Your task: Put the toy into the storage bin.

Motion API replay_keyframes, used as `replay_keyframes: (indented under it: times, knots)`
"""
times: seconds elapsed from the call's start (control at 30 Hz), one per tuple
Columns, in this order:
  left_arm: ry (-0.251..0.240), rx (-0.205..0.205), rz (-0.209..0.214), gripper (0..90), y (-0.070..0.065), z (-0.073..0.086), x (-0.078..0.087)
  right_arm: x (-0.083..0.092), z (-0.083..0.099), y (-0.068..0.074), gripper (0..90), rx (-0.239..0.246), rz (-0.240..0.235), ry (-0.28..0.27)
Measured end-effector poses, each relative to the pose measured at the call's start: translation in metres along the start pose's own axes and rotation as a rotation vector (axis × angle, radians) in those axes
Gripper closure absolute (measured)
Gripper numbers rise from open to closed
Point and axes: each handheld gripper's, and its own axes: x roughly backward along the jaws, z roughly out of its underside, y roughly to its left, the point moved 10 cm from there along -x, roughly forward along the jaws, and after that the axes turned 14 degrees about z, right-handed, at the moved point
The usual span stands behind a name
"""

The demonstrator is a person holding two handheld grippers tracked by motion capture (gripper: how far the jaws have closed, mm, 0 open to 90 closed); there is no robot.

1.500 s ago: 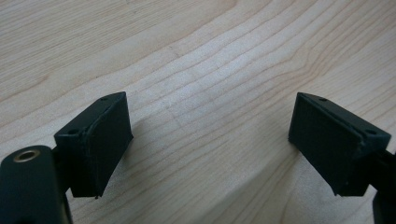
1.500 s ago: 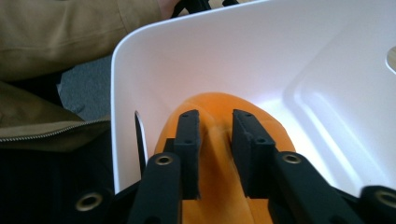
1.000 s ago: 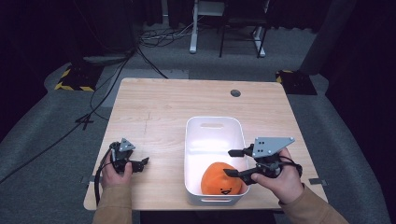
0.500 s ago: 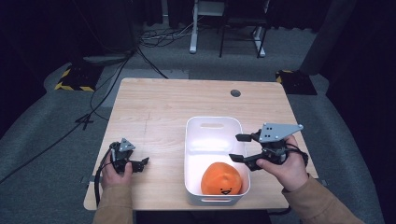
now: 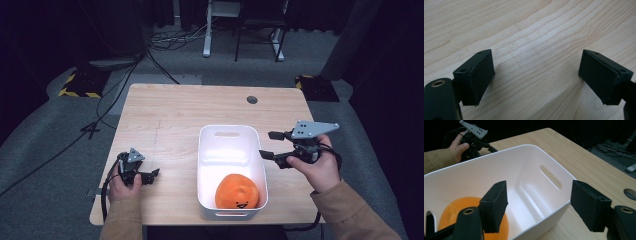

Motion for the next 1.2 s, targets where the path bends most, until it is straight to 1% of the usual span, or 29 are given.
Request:
replay_keyframes:
  times: [0.1, 0.17, 0.2, 0.23, 0.27, 0.33, 0.37, 0.4, 0.43, 0.47, 0.5, 0.53, 0.57, 0.6, 0.63, 0.67, 0.77, 0.83, 0.9, 0.93, 0.97, 1.0, 1.07, 1.1, 1.2]
  knots:
    - [0.0, 0.0, 0.0, 13.6, 0.0, 0.0, 0.0, 0.001, 0.005, -0.011, 30.2, -0.003, 0.029, 0.009]
    - [0.0, 0.001, 0.001, 13.6, 0.0, 0.0, 0.0, 0.003, 0.009, -0.018, 29.9, -0.016, 0.053, 0.02]
    - [0.0, 0.0, 0.0, 13.6, 0.0, 0.0, 0.0, 0.005, 0.013, -0.026, 29.8, -0.025, 0.072, 0.028]
    - [0.0, 0.0, 0.0, 13.6, 0.0, 0.0, 0.0, 0.005, 0.013, -0.026, 29.8, -0.025, 0.072, 0.028]
    - [0.0, 0.0, 0.0, 13.6, 0.0, 0.0, 0.0, 0.005, 0.015, -0.029, 29.7, -0.026, 0.078, 0.03]
    - [0.001, 0.0, 0.0, 13.6, 0.0, 0.0, 0.0, 0.006, 0.023, -0.038, 29.4, -0.031, 0.107, 0.049]
    - [0.0, 0.0, 0.0, 13.6, 0.0, 0.0, 0.0, 0.006, 0.025, -0.042, 29.3, -0.036, 0.112, 0.052]
    - [0.0, 0.0, 0.0, 13.6, 0.0, 0.0, 0.0, 0.007, 0.031, -0.049, 29.0, -0.049, 0.128, 0.064]
    - [0.001, 0.0, 0.0, 13.6, 0.0, 0.0, 0.0, 0.007, 0.034, -0.054, 28.8, -0.053, 0.138, 0.072]
    - [0.0, 0.0, 0.0, 13.6, 0.0, 0.0, 0.0, 0.007, 0.034, -0.054, 28.8, -0.053, 0.138, 0.072]
    - [0.001, 0.0, 0.002, 13.6, 0.0, 0.0, 0.0, 0.007, 0.041, -0.062, 27.4, -0.073, 0.156, 0.085]
    - [0.001, 0.0, 0.002, 13.6, 0.0, 0.0, 0.0, 0.007, 0.044, -0.066, 27.2, -0.077, 0.163, 0.096]
    - [0.001, 0.0, 0.002, 13.6, 0.0, 0.0, 0.0, 0.007, 0.044, -0.066, 27.2, -0.077, 0.163, 0.096]
    - [0.001, 0.0, 0.002, 13.6, 0.0, 0.0, 0.0, 0.008, 0.052, -0.075, 27.0, -0.086, 0.184, 0.114]
    - [0.002, 0.0, 0.002, 13.6, 0.0, 0.0, 0.0, 0.008, 0.056, -0.079, 26.9, -0.095, 0.191, 0.122]
    - [0.002, 0.0, 0.002, 13.6, 0.0, 0.0, 0.0, 0.008, 0.056, -0.079, 26.9, -0.095, 0.191, 0.122]
    - [0.001, 0.0, 0.002, 13.6, 0.0, 0.0, 0.0, 0.008, 0.069, -0.091, 26.2, -0.119, 0.214, 0.157]
    - [0.001, 0.0, 0.002, 13.6, 0.0, 0.0, 0.0, 0.006, 0.083, -0.098, 24.0, -0.154, 0.216, 0.203]
    - [0.002, 0.0, 0.003, 13.6, 0.0, 0.0, 0.0, 0.004, 0.095, -0.103, 23.8, -0.188, 0.216, 0.234]
    - [0.002, 0.0, 0.003, 13.6, 0.0, 0.0, 0.0, 0.003, 0.105, -0.108, 23.7, -0.198, 0.224, 0.253]
    - [0.002, 0.0, 0.003, 13.6, 0.0, 0.0, 0.0, 0.003, 0.105, -0.108, 23.7, -0.198, 0.224, 0.253]
    - [0.001, 0.0, 0.002, 13.6, 0.0, 0.0, 0.0, 0.001, 0.117, -0.113, 23.5, -0.209, 0.238, 0.279]
    - [0.001, 0.0, 0.002, 13.6, 0.0, 0.0, 0.0, 0.0, 0.126, -0.117, 23.3, -0.218, 0.245, 0.294]
    - [0.001, 0.0, 0.002, 13.6, 0.0, 0.0, 0.0, 0.0, 0.126, -0.117, 23.3, -0.218, 0.245, 0.294]
    - [0.001, 0.0, 0.002, 13.6, 0.0, 0.0, 0.0, -0.003, 0.138, -0.121, 22.9, -0.235, 0.259, 0.3]
